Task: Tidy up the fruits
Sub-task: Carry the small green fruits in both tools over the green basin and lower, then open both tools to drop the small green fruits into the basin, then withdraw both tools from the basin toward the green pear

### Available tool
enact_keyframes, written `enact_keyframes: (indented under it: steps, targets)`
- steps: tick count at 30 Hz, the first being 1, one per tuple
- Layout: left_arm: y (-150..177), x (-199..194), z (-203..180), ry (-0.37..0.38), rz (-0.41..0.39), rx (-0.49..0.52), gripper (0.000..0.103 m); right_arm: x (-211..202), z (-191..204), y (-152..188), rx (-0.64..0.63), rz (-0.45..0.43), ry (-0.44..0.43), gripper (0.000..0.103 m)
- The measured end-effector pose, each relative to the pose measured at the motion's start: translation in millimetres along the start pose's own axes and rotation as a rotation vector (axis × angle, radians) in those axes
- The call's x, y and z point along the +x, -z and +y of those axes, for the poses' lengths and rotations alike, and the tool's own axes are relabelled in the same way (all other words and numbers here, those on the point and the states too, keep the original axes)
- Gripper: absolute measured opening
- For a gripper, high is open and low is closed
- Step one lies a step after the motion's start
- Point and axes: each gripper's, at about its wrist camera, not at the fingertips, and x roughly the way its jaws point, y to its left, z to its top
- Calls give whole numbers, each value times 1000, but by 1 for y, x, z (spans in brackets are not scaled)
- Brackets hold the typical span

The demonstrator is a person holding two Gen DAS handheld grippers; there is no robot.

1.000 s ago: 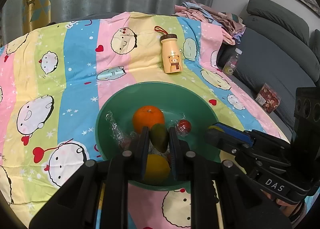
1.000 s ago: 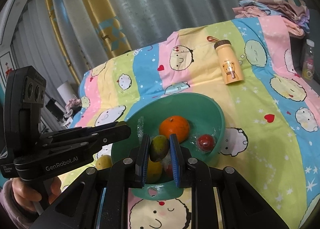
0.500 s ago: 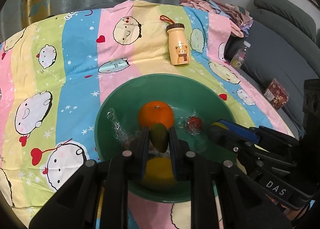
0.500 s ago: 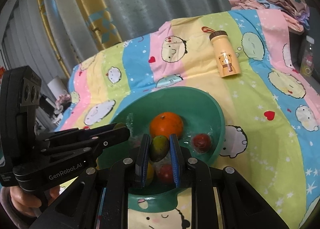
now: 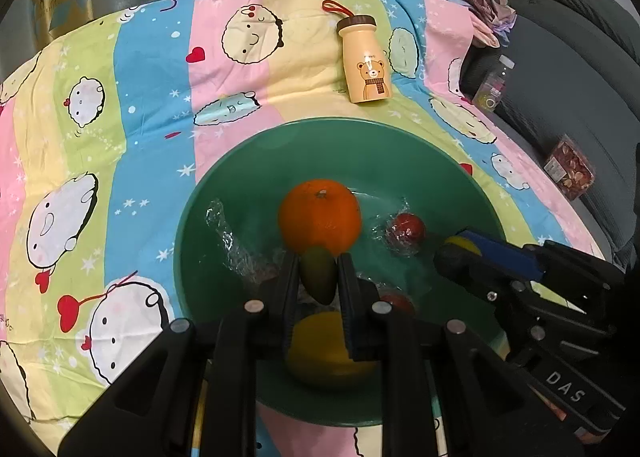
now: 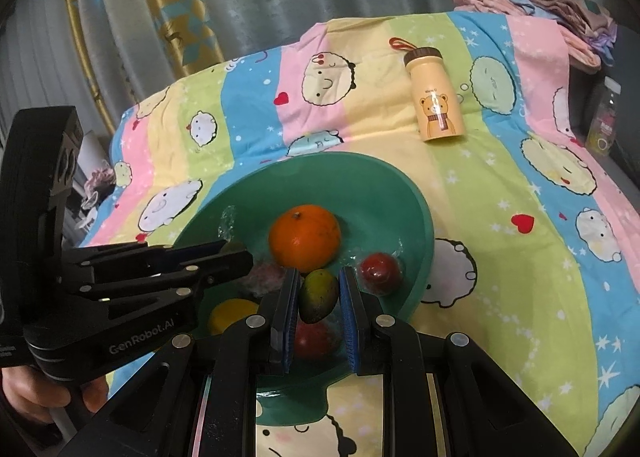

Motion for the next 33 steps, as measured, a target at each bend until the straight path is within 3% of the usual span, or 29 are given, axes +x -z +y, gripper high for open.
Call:
enact_keyframes:
  steps: [4, 8, 9, 11, 14, 22, 23, 33]
  targets:
    - [-2, -4, -2, -1, -17, 0, 21, -1, -2, -1, 9, -6, 9, 22]
    - [-2, -11, -3, -24, -40, 8, 58, -5, -2, -2, 23, -19, 6, 25]
    - [-2, -13, -3, -31, -50, 9, 64, -7, -1, -2, 22, -25, 9, 27]
    - [-3, -18, -1, -44, -64, 9, 64, -9, -2, -3, 27, -33, 22, 41]
    - [-3, -27, 4, -51, -89, -12, 76, -15, -5, -3, 46, -57, 22, 54]
    - [5, -57, 21, -65, -146, -81, 95, -34, -10, -4, 83, -111, 10, 61]
    - [7, -60, 25, -67, -148, -97, 102, -36, -10, -4, 88, -117, 6, 62]
    - [39, -87, 76, -47, -158, -304, 102, -59, -14, 6, 117, -167, -37, 67]
